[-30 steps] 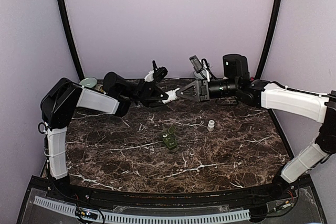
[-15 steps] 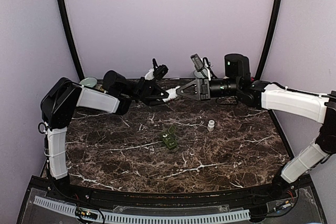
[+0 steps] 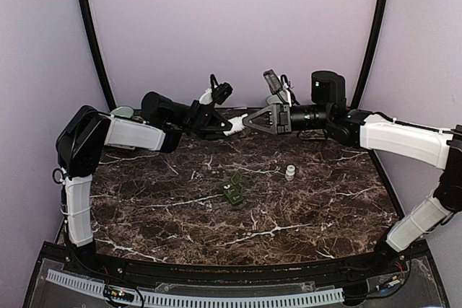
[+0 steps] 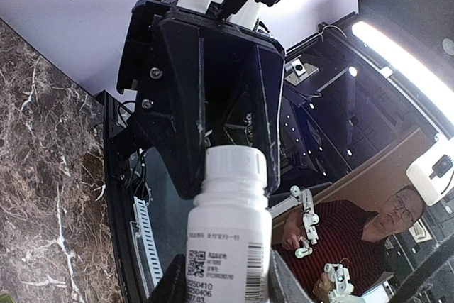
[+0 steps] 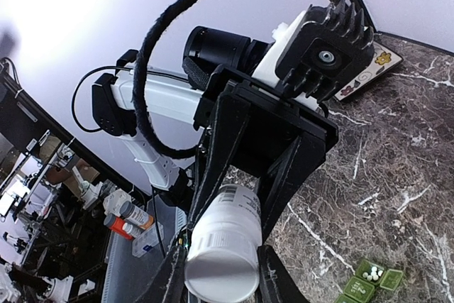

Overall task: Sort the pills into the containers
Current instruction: Close the lid of the pill bottle on the pill bottle.

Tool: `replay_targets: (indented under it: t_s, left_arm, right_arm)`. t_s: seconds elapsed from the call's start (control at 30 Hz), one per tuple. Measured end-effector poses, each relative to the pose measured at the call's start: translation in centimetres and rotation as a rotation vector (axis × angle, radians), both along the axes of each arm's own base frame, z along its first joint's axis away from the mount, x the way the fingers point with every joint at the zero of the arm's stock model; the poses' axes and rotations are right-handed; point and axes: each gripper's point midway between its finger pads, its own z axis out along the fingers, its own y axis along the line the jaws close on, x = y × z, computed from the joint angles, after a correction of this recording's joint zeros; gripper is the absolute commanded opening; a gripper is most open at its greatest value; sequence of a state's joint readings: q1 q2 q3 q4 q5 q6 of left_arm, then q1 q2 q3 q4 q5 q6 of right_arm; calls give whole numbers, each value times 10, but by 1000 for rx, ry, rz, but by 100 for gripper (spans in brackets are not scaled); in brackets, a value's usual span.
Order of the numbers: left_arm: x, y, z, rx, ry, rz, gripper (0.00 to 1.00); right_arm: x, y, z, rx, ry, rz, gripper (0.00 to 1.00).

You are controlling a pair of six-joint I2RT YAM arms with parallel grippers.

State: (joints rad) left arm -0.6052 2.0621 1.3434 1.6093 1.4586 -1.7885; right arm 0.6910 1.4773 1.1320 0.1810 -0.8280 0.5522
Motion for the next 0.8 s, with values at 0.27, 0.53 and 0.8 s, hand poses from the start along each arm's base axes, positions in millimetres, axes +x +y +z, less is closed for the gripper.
replay_targets:
  t_s: [0.27,0.53,0.8]
  left_arm:
    - [0,-1,11,-32,-79,-13,0]
    - [4,-5,3,-27,-120,-19,0]
    - [10,-9,21,-30,-173,9,0]
  right_arm:
    - [-1,1,12,5,-18,11,21]
    - [3,0,6,-22,26,-19,20]
    - [12,-2,21,-6,3,-69,20]
